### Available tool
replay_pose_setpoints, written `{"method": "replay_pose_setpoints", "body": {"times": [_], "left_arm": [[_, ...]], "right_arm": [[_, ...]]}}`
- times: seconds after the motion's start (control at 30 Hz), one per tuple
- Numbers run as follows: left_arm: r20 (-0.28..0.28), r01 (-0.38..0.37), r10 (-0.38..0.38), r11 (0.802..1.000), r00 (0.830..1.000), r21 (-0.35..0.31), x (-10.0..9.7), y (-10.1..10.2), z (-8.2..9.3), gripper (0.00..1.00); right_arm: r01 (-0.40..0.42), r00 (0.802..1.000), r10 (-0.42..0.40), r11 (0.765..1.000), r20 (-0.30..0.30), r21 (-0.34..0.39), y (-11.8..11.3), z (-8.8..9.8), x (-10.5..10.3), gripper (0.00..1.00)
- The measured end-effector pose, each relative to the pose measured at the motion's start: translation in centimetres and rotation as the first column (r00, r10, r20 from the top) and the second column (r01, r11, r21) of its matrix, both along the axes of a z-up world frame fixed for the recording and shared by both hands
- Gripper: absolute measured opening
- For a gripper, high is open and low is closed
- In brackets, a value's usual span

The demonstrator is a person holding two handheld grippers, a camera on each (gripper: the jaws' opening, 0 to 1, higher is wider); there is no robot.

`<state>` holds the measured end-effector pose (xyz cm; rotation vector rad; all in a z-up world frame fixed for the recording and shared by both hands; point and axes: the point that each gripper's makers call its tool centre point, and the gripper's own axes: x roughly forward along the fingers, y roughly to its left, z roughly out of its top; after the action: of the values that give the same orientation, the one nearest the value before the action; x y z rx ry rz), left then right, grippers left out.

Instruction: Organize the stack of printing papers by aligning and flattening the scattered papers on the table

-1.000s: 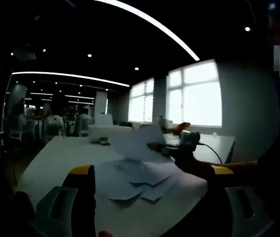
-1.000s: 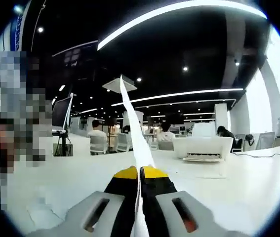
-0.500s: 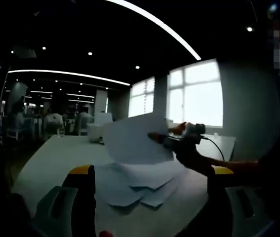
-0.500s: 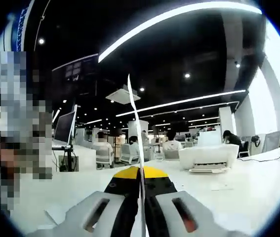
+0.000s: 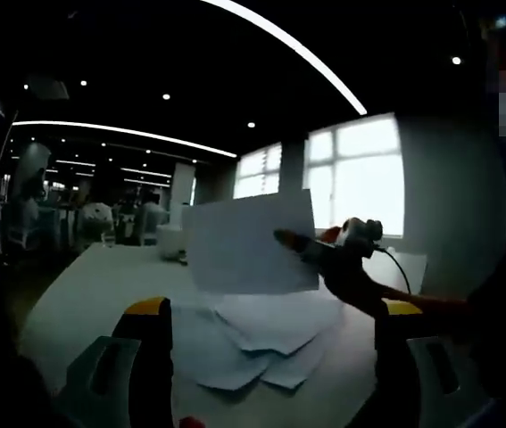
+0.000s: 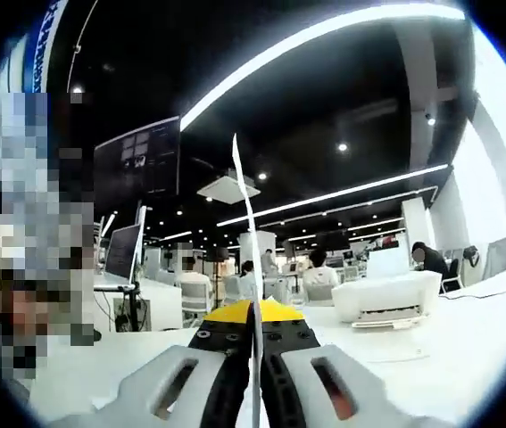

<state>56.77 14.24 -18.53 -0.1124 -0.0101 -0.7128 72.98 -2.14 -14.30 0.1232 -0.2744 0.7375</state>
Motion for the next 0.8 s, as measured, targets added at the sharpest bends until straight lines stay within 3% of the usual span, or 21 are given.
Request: {"method": "replay_pose_setpoints", "body": {"times": [0.4, 0.8], "left_arm": [[0.007, 0.019, -0.019, 1.0, 1.0, 0.001, 0.8, -0.2, 0.2, 0.97], [-0.002, 0.015, -0.015, 1.0, 1.0, -0.018, 1.3, 0.1, -0.1, 0.96]], "right_arm": [[0.0, 0.998, 0.001, 1.0, 0.058, -0.017, 1.5, 1.7, -0.4, 0.0], [-0.012, 0.998, 0.012, 1.0, 0.068, 0.007, 2.1, 2.7, -0.5, 0.0]]}}
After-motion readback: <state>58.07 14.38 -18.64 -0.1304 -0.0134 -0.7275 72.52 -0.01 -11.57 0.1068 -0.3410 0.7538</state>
